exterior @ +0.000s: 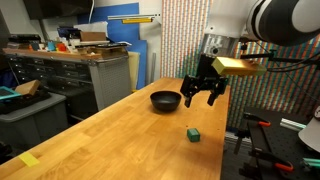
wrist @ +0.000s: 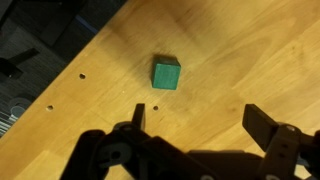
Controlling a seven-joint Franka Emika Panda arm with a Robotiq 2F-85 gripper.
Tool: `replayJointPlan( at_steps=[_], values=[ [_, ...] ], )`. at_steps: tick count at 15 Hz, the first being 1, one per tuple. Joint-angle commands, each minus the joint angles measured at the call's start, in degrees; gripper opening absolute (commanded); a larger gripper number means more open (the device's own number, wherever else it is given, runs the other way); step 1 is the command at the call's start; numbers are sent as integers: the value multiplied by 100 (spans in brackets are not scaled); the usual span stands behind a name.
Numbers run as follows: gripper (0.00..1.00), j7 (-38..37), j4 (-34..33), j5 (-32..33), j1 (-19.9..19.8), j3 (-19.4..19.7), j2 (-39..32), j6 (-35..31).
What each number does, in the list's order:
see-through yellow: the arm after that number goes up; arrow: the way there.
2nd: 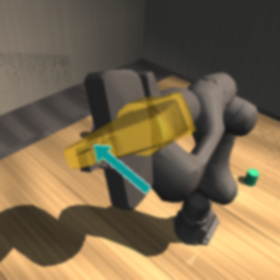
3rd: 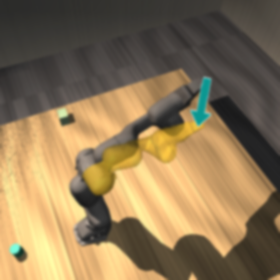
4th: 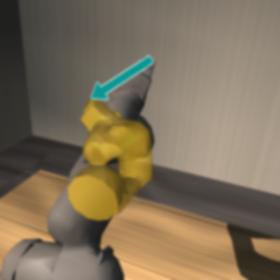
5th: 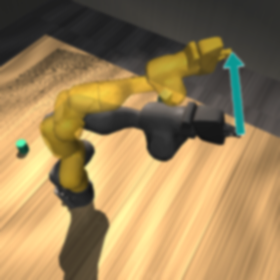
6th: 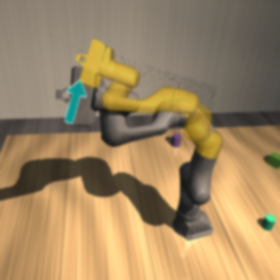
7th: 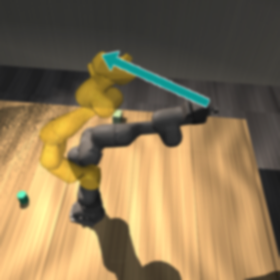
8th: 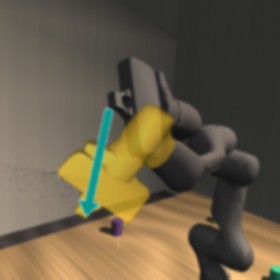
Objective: Put the block in the bowl
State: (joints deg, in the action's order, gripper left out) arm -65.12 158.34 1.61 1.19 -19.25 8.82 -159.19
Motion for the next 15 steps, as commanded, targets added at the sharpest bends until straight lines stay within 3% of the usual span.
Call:
replayJointPlan(
  at_steps=[1, 3, 4, 9, 15],
  values=[
    [100, -218, 0, 274, 38, 219, -583, -486],
    [100, -123, 1, 173, 147, 383, -890, -694],
    [100, -110, 1, 143, -40, 223, -1031, -799],
    [100, -6, -100, 101, -45, 279, -1744, -1316],
    [100, -62, -291, 239, 48, 513, -2336, -1535]
  ],
)
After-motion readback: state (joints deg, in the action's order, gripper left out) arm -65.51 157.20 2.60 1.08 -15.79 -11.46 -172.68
